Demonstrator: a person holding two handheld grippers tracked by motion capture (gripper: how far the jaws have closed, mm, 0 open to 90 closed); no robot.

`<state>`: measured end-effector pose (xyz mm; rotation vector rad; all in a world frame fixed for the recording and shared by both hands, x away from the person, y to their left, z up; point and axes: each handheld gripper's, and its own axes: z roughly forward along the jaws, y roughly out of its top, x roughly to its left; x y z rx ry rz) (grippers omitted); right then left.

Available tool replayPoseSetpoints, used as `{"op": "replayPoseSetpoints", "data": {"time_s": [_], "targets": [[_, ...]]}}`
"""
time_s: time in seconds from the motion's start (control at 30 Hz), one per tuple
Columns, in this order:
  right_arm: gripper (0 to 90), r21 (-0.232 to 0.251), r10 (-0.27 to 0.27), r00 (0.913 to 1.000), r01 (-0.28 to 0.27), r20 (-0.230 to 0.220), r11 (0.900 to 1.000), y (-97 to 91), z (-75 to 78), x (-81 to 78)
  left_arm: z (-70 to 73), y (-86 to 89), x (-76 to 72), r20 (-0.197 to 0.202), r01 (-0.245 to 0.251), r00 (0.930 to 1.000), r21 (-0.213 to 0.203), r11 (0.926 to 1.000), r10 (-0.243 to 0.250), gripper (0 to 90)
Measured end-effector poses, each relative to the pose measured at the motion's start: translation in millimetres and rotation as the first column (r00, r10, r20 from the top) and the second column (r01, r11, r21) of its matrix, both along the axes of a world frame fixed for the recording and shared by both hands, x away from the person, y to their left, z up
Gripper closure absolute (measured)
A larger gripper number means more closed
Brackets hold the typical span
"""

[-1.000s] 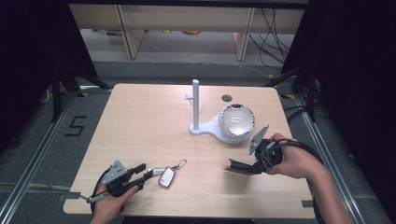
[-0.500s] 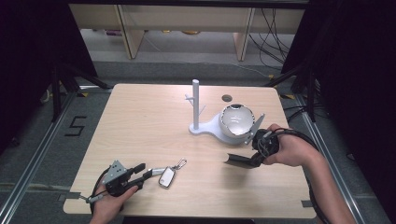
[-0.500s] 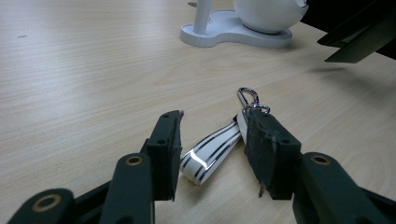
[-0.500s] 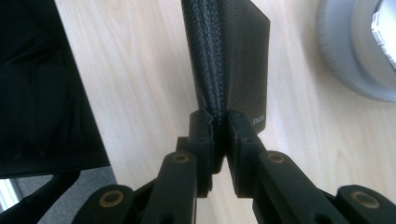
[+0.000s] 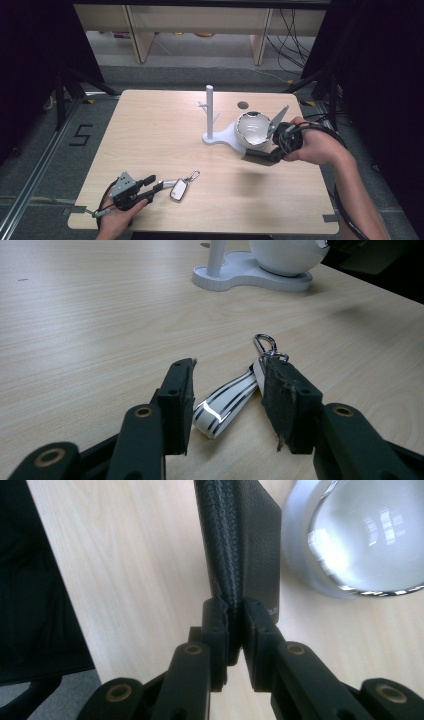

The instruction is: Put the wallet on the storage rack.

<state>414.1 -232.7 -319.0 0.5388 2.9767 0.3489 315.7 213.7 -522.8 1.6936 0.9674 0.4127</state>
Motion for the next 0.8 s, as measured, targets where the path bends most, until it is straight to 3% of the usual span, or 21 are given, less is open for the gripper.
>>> {"op": "replayPoseSetpoints", "data": {"time_s": [0.17, 0.37, 0.43, 0.5, 0.73, 0.8], "targets": [[82.1, 0.013, -0.012, 0.9996, 0.012, 0.024, 0.9998, 1.8, 22.1, 15.7, 0.1, 0.4, -0.1, -0.002, 0.001, 1.0000, -0.001, 1.0000, -0.001, 55.0], [82.1, 0.019, -0.021, 0.9986, 0.021, 0.049, 0.9996, 1.2, 34.9, 42.7, -0.3, 0.9, 0.4, 0.001, 0.004, 1.0000, -0.007, 1.0000, -0.004, 54.9], [82.1, 0.031, -0.050, 0.9960, 0.048, 0.074, 0.9984, 0.7, 32.8, 50.6, -0.7, 1.1, 0.9, 0.003, 0.006, 1.0000, -0.015, 0.9999, -0.006, 54.9], [82.1, 0.022, -0.060, 0.9957, 0.059, 0.070, 0.9980, 1.0, 29.7, 57.9, -0.6, 1.6, 1.1, 0.003, 0.005, 1.0000, -0.012, 0.9999, -0.005, 54.8], [82.0, -0.010, -0.033, 0.9978, 0.033, 0.057, 0.9994, 0.7, 12.8, 75.6, -0.7, 1.7, 1.4, 0.003, 0.004, 1.0000, -0.014, 0.9999, -0.004, 54.9], [82.0, -0.015, -0.048, 0.9969, 0.049, 0.063, 0.9987, 0.3, 10.4, 76.1, -0.1, 1.9, 0.8, -0.003, -0.003, 1.0000, -0.003, 1.0000, 0.003, 54.8]]}}
